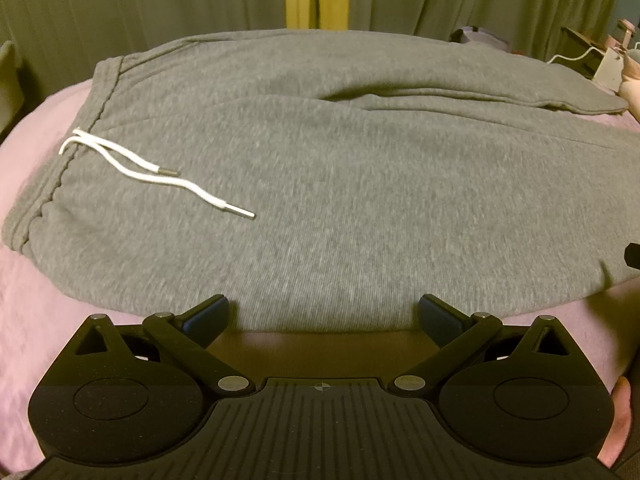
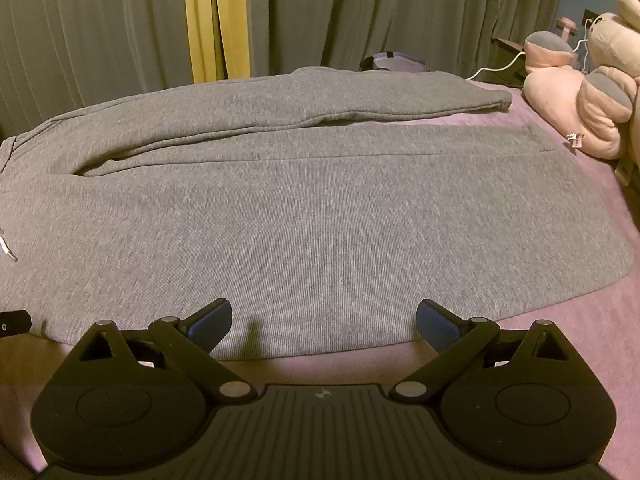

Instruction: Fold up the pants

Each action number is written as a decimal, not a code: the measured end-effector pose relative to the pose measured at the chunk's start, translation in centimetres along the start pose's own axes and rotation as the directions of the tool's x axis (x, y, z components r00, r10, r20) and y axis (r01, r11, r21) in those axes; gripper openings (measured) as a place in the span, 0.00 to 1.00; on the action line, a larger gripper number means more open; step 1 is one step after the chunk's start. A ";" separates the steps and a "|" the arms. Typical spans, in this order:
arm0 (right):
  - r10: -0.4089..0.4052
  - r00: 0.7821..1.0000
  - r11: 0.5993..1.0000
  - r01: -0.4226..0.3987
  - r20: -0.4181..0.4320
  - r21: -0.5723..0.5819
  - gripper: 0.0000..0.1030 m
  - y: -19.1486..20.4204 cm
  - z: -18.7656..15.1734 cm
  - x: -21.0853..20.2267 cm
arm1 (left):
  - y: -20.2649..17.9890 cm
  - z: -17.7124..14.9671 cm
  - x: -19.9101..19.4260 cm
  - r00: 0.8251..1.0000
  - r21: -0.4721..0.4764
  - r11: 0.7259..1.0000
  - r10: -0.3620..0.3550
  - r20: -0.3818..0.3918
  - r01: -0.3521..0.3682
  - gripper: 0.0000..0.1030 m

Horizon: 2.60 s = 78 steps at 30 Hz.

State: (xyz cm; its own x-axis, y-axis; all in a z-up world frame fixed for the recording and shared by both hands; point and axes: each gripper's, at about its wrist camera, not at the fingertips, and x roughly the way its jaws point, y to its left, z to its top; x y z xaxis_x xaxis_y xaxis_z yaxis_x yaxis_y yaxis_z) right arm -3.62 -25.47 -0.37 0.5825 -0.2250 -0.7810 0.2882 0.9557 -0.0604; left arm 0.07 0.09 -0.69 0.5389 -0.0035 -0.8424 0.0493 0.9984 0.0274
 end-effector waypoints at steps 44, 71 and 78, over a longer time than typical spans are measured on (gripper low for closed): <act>0.009 1.000 1.000 -0.009 -0.010 0.005 0.96 0.0 -0.2 0.3 | 0.2 0.1 0.0 0.999 -0.025 1.000 0.000 -0.034 -0.001 1.00; -0.001 1.000 1.000 0.001 -0.010 -0.007 0.96 0.1 -0.3 0.4 | -0.7 0.0 -0.2 1.000 0.032 0.999 0.013 -0.026 -0.012 1.00; -0.003 1.000 1.000 0.003 -0.012 -0.012 0.96 0.2 -0.2 0.4 | -0.8 0.0 -0.3 0.999 0.035 0.999 0.017 -0.036 -0.016 1.00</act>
State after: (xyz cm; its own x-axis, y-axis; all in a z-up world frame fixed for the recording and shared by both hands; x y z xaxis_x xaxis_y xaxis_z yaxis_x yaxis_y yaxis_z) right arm -3.50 -25.37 -0.80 0.5727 -0.2260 -0.7880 0.2812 0.9571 -0.0701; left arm -0.09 -0.71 -0.46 0.5087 0.0155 -0.8608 0.0704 0.9957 0.0595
